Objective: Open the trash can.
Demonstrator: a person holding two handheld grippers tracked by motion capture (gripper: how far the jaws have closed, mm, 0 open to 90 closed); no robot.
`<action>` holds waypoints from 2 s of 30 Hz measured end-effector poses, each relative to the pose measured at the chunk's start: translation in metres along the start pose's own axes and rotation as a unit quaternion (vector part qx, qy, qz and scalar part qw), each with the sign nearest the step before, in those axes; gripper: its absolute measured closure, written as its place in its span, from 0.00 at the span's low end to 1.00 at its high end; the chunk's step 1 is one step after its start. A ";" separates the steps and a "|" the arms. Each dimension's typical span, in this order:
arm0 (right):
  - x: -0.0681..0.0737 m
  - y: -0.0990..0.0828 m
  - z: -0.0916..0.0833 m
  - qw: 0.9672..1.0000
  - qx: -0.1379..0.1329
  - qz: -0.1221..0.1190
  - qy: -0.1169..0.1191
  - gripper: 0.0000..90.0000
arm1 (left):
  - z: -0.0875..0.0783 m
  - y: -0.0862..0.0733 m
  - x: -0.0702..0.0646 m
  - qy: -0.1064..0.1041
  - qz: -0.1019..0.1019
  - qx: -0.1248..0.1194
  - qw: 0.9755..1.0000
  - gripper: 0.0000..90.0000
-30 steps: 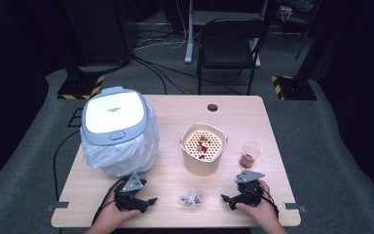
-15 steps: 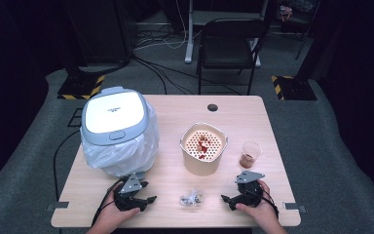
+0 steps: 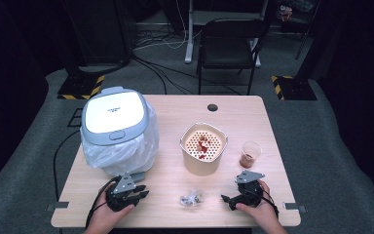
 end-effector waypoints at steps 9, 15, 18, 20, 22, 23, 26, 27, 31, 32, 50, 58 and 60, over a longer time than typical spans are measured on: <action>0.000 0.000 0.000 1.000 0.000 0.000 0.000 0.00 | -0.015 0.002 0.009 0.058 -0.003 0.015 0.998 1.00; 0.000 0.000 0.000 1.000 0.000 0.000 0.000 0.00 | -0.015 0.009 0.014 0.088 0.003 0.024 0.996 1.00; 0.000 0.000 0.000 1.000 0.000 0.000 0.000 0.00 | -0.013 0.011 0.013 0.091 0.016 0.036 0.995 1.00; 0.000 0.000 0.000 1.000 0.000 0.000 0.000 0.00 | -0.010 0.013 0.013 0.103 0.021 0.038 0.994 1.00; 0.000 0.000 0.000 1.000 0.000 0.000 0.000 0.00 | -0.006 0.016 0.015 0.110 0.016 0.039 0.993 1.00; 0.000 0.000 0.000 1.000 0.000 0.000 0.000 0.00 | -0.006 0.016 0.018 0.114 0.019 0.043 0.992 1.00; 0.000 0.000 0.000 1.000 0.000 0.000 0.000 0.00 | -0.003 0.015 0.019 0.113 -0.014 0.043 0.993 1.00; 0.000 0.000 0.000 1.000 0.000 0.000 0.000 0.00 | -0.002 0.013 0.024 0.126 -0.007 0.045 0.991 1.00; 0.000 0.000 0.000 1.000 0.000 0.000 0.000 0.00 | 0.003 0.009 0.025 0.131 -0.022 0.046 0.990 1.00; 0.000 0.000 0.000 1.000 0.000 0.000 0.000 0.00 | 0.004 0.009 0.025 0.129 -0.026 0.044 0.990 1.00; 0.000 -0.001 -0.001 1.000 0.002 0.002 -0.001 0.00 | 0.015 0.006 0.021 0.171 0.057 0.085 0.980 1.00; 0.001 -0.001 -0.001 1.000 0.001 0.004 -0.004 0.00 | 0.025 -0.001 0.018 0.156 0.020 0.075 0.985 1.00; 0.001 -0.001 -0.001 1.000 0.002 0.004 -0.003 0.00 | 0.025 -0.002 0.019 0.157 0.024 0.080 0.984 1.00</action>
Point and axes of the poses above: each handheld gripper's, and its own axes: z roughly forward along the jaws, y roughly out of its top, x roughly to its left, the point moved 3 cm from there along z, roughly forward along the jaws, and after that the axes turned 5 degrees about z, right-handed, at the moved point
